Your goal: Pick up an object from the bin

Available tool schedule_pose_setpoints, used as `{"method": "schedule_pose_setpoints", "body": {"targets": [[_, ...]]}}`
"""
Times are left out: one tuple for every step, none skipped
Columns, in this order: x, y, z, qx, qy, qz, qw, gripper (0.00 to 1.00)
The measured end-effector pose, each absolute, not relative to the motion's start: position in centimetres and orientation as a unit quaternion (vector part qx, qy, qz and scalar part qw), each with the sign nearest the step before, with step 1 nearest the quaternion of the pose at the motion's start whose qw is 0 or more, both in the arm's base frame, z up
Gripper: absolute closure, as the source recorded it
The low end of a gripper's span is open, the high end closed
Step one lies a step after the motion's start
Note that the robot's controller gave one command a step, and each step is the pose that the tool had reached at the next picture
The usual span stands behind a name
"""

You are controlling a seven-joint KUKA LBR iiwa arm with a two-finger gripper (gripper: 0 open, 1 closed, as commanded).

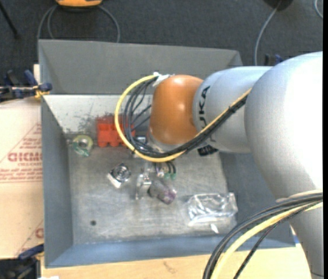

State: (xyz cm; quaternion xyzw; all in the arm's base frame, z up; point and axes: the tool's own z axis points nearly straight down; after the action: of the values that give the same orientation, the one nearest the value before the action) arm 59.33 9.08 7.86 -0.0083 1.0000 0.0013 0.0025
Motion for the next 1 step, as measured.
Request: {"method": "schedule_pose_setpoints", "body": {"targets": [[58.23, 7.23, 7.87, -0.034, 0.999, 0.0, 0.004, 0.0]]}}
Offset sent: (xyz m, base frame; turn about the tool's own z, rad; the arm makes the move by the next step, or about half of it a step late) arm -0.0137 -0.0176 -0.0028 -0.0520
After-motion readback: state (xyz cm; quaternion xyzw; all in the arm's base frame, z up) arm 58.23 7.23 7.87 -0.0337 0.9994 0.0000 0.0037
